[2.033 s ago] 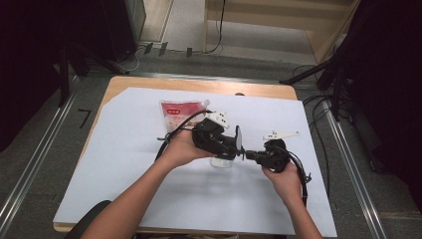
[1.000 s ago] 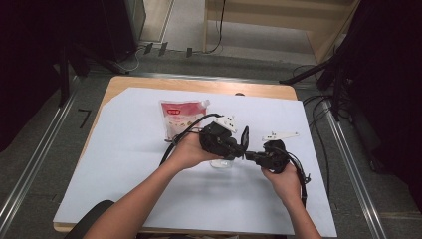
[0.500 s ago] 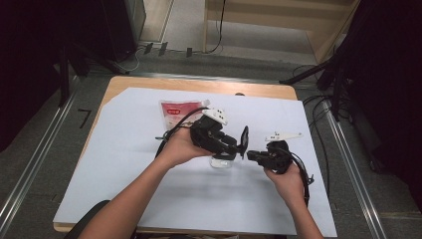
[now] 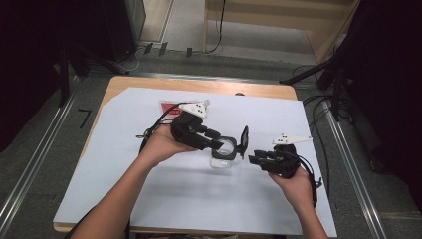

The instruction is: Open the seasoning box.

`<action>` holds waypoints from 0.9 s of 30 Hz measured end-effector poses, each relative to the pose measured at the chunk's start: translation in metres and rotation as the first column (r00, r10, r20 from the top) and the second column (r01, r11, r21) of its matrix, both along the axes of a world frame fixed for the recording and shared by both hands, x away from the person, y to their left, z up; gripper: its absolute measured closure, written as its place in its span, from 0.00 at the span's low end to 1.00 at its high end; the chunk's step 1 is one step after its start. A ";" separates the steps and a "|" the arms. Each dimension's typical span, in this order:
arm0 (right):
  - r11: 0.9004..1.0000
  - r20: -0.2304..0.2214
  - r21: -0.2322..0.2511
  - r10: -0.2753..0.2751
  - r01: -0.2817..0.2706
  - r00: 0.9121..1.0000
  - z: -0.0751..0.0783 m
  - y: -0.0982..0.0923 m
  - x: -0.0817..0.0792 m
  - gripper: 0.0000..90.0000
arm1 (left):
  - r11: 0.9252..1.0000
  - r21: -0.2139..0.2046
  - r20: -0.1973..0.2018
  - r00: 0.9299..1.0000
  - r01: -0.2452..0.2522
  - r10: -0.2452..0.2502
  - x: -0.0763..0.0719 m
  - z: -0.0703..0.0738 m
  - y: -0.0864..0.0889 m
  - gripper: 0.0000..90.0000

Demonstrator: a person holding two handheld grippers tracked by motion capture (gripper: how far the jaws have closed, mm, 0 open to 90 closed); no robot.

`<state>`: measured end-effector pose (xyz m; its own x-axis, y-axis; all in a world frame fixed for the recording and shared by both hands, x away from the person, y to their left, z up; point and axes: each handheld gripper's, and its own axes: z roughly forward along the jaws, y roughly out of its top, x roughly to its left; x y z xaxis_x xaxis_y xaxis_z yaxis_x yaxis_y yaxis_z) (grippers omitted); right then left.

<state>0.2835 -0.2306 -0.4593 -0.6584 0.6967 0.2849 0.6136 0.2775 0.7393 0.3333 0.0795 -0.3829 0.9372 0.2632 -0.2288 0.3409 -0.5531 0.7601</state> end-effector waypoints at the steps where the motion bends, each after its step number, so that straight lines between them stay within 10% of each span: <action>1: 1.000 0.011 0.001 0.004 -0.004 1.000 0.000 -0.001 -0.001 0.68 | 1.000 0.006 -0.010 1.000 -0.003 0.003 0.000 0.000 0.003 0.62; 6: 1.000 0.056 -0.005 0.009 -0.009 0.998 -0.001 -0.002 -0.010 0.65 | 0.999 0.030 -0.084 0.996 -0.023 0.026 0.004 0.000 0.014 0.53; 27: 1.000 0.016 -0.002 -0.013 0.013 1.000 0.001 -0.005 -0.011 0.52 | 0.992 0.042 -0.062 0.991 -0.120 0.122 0.004 0.000 0.074 0.51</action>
